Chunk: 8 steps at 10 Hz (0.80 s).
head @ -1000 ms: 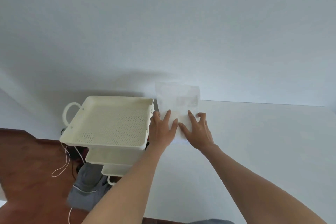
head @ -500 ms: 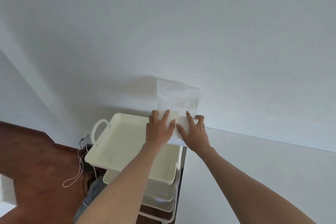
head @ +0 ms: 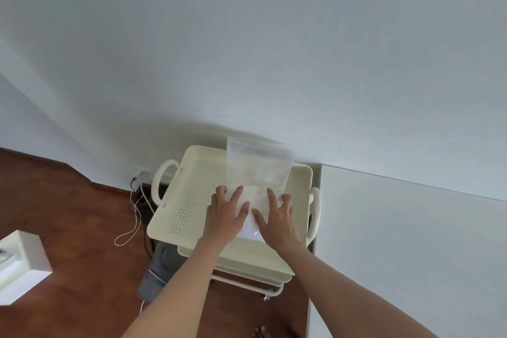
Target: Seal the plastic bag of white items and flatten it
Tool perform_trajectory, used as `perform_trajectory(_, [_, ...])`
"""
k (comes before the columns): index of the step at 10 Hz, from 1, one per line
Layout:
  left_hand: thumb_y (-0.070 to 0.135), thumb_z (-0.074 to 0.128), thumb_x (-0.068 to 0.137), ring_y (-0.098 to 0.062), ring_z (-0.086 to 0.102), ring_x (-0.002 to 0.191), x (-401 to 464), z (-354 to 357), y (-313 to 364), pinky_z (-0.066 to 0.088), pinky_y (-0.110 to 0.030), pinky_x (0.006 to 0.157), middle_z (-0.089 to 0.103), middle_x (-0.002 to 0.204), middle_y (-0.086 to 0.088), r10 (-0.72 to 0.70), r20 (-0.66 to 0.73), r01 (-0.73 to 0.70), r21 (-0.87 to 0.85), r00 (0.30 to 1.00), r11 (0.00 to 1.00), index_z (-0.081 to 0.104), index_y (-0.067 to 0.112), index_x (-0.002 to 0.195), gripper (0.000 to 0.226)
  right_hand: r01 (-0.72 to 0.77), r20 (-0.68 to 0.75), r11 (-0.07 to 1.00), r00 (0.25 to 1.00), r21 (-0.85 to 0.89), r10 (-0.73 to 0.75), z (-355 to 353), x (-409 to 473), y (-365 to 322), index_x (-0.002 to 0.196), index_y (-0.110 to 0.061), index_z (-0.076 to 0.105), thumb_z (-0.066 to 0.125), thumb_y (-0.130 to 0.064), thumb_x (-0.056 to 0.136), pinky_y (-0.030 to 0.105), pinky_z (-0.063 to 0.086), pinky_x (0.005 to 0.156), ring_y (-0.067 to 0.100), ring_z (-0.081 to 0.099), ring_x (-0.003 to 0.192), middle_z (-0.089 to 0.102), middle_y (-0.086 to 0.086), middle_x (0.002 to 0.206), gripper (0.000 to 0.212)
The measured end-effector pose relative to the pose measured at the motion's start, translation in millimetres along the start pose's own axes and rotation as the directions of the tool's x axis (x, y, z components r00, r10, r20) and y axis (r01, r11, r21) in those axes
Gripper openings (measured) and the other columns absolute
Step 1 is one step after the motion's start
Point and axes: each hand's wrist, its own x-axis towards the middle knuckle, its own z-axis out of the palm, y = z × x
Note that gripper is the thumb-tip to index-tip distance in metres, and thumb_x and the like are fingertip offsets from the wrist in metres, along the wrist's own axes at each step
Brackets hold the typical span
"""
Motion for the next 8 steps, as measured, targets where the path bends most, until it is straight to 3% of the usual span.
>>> perform_trajectory(2, [0.049,0.049,0.102,-0.031,0.041,0.129,-1,25,-39,0.050,-0.044,0.096,0.033,0.142,-0.013,-0.034,0.135,0.035,-0.005,0.990,0.999,0.040,0.025,0.153,0.058,-0.095,0.086,0.995,0.992,-0.021,0.096,44,-1,3,0.162,-0.019,0.020,0.055,-0.049,0.101,0.045,0.045,0.110,0.041,0.043,0.135,0.021,0.019,0.153,0.077])
perform_trajectory(4, [0.051,0.045,0.103,-0.032,0.038,0.134,-6,43,-48,0.045,-0.046,0.103,0.032,0.146,-0.014,-0.058,0.231,0.053,0.026,0.971,0.998,0.037,0.027,0.155,0.059,-0.185,0.157,0.983,0.970,-0.001,0.183,62,-6,21,0.163,-0.017,0.018,0.049,-0.056,0.101,0.047,0.040,0.115,0.038,0.029,0.147,0.015,0.017,0.158,0.080])
perform_trajectory(6, [0.053,0.041,0.103,-0.031,0.042,0.131,-11,44,-45,0.046,-0.045,0.102,0.034,0.147,-0.014,-0.056,0.238,0.035,0.093,0.970,0.995,0.036,0.027,0.156,0.059,-0.199,0.201,0.977,0.957,-0.079,0.211,55,-9,22,0.164,-0.020,0.013,0.043,-0.062,0.101,0.048,0.037,0.116,0.037,0.021,0.151,0.009,0.016,0.164,0.081])
perform_trajectory(7, [0.055,0.038,0.103,-0.031,0.043,0.132,-7,40,-44,0.041,-0.043,0.105,0.036,0.149,-0.014,-0.056,0.167,0.024,0.187,0.984,0.982,0.040,0.025,0.153,0.059,-0.146,0.167,0.966,0.969,-0.216,0.184,44,-4,18,0.166,-0.023,0.008,0.034,-0.065,0.102,0.050,0.023,0.123,0.038,0.012,0.156,-0.008,0.017,0.171,0.081])
perform_trajectory(8, [0.057,0.033,0.104,-0.034,0.030,0.146,0,29,-35,0.028,-0.047,0.117,0.028,0.160,-0.017,-0.034,0.131,0.004,0.226,0.991,0.974,0.035,0.025,0.156,0.062,-0.075,0.141,0.953,0.983,-0.292,0.121,28,0,15,0.166,-0.026,0.000,0.024,-0.069,0.101,0.050,0.009,0.127,0.035,-0.006,0.160,-0.024,0.012,0.170,0.082])
